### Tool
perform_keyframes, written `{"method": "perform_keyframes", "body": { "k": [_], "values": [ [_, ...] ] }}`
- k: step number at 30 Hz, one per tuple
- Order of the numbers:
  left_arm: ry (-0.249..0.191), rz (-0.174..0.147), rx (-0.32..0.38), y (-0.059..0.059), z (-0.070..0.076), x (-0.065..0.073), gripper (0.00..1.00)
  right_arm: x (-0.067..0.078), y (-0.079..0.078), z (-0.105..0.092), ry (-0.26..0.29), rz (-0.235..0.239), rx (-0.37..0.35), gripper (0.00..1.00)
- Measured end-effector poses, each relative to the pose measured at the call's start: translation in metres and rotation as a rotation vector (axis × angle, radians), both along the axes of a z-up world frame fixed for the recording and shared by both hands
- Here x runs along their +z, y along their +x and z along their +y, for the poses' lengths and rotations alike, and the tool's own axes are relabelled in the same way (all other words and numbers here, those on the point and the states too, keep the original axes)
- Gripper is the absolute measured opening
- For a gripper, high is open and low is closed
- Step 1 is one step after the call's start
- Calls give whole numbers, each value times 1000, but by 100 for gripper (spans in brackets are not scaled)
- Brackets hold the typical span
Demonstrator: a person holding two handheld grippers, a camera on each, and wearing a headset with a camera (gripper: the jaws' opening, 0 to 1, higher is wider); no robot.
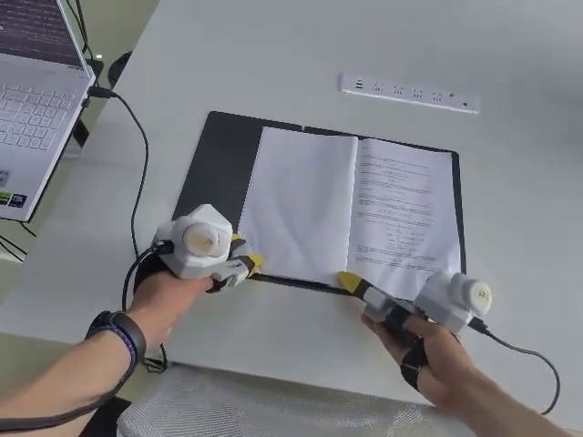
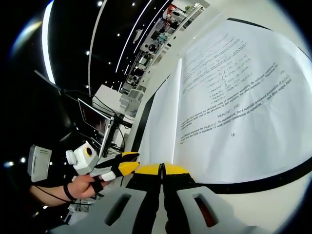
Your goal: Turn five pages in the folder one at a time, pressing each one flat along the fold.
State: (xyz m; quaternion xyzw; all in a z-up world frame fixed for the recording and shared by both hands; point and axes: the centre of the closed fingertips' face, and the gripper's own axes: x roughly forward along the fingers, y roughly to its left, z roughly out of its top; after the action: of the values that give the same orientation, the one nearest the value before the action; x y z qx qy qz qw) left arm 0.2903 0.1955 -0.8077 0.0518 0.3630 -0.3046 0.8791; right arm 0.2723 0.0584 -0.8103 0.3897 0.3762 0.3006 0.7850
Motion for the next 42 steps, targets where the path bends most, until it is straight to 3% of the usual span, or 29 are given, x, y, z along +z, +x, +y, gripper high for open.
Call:
{"method": "perform_keyframes", "body": {
  "k": [9,14,16,21,25,27,28,33,42],
  "values": [
    [-53,24,32,2,0,-2,27,0,-9,-2,-30,10,-3,0],
    [-54,38,19,0,-4,-1,33,6,-13,-2,-47,1,11,0],
    [-105,73,24,-2,-8,1,38,10,-13,-3,-51,-5,12,0],
    [-109,79,37,-4,-7,5,42,20,-13,-10,-54,-23,5,2],
    [-124,71,42,-5,-8,15,45,27,-12,-16,-75,-56,21,8],
    [-173,72,47,-6,-12,24,47,35,-14,-20,-92,-90,42,13],
    [-177,65,53,-5,-10,27,47,38,-15,-22,-99,-110,60,14],
    [-182,42,68,-4,-6,39,53,48,-21,-32,-168,-177,123,22],
    [-157,-20,64,-9,-2,71,59,69,-16,-71,-293,-284,123,36]
  ]
}}
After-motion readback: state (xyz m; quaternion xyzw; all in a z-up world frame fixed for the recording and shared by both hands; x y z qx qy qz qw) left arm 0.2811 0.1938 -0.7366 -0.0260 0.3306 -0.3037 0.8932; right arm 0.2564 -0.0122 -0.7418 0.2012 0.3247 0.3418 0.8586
